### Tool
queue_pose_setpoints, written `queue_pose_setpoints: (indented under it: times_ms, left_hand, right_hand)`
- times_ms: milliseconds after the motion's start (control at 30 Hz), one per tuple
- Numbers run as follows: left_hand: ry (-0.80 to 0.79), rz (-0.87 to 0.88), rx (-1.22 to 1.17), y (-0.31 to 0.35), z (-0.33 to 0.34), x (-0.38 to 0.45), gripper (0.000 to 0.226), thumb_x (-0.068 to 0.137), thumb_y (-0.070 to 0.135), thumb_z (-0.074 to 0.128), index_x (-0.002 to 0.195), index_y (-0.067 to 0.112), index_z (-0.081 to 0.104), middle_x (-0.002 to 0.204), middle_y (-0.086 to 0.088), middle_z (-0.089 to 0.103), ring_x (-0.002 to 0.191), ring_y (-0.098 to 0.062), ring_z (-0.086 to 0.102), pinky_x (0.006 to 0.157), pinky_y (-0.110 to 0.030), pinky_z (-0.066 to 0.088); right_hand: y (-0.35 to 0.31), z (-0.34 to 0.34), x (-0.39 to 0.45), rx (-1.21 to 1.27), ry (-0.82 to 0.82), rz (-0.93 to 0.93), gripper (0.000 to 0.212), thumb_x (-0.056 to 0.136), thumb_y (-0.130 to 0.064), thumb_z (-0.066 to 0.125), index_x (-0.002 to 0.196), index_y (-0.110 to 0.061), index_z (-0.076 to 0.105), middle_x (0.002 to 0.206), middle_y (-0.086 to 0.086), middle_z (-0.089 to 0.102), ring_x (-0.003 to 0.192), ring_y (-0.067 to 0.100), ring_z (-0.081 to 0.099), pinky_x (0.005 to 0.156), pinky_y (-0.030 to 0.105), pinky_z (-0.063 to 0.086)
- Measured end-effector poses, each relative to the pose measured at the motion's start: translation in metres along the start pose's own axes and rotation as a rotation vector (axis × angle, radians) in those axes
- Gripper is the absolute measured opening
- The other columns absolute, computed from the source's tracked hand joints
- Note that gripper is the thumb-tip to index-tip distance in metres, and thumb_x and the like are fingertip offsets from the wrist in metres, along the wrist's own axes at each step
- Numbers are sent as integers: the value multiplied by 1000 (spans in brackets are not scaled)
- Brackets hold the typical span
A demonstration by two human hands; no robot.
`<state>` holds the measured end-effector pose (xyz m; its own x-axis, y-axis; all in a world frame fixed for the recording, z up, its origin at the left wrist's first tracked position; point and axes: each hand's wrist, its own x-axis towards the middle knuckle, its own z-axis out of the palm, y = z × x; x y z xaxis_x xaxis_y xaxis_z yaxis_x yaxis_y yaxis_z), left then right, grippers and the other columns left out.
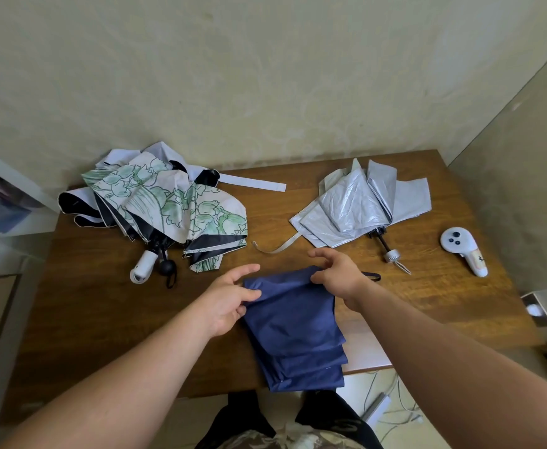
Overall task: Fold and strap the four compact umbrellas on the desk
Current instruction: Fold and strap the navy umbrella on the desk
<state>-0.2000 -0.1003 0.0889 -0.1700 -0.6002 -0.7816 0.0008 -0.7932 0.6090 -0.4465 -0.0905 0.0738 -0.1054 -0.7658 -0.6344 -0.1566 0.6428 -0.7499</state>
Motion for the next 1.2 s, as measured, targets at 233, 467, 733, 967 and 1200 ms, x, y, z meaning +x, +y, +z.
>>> queue_pose_setpoints:
  times_ms: [233, 467, 733, 967, 1200]
  left_hand:
    - [10, -19, 53, -6, -6, 6, 23, 100, 20, 68, 111, 36, 79, 110, 0, 79, 93, -16, 66, 71, -30, 41]
    - [85, 116, 301, -31, -16, -7, 19, 93, 18, 77, 108, 30, 77, 107, -2, 74, 102, -20, 67, 79, -28, 47]
    - [145, 291, 788, -84, -12, -4, 15, 86, 25, 84, 83, 38, 76, 83, 9, 63, 76, -7, 61, 69, -23, 45]
    - [133, 312, 950, -95, -8, 0, 9, 91, 33, 78, 97, 40, 77, 90, 14, 67, 87, -1, 64, 74, -19, 46]
    - [126, 318, 910, -107, -13, 0, 20, 93, 31, 75, 92, 40, 57, 90, 12, 71, 82, 0, 65, 74, -24, 50]
  right_hand:
    - [-6, -2, 0, 175, 28, 1, 29, 91, -1, 74, 114, -19, 74, 108, 6, 68, 93, 16, 64, 70, 21, 48]
    - [22, -10, -8, -337, 89, -50, 23, 86, -9, 74, 88, -32, 76, 94, -7, 76, 96, 18, 70, 90, 45, 60]
    - [51, 5, -26, -876, 46, 24, 27, 95, -28, 51, 104, -48, 68, 114, -18, 68, 124, 20, 46, 94, 44, 33]
    - [41, 23, -26, -1042, 292, -418, 24, 88, -26, 57, 109, -29, 66, 114, -1, 48, 112, 29, 44, 88, 44, 42]
    - [42, 52, -8, -1372, -63, -447, 59, 104, -55, 44, 158, -43, 24, 165, 4, 21, 148, 36, 20, 119, 65, 20]
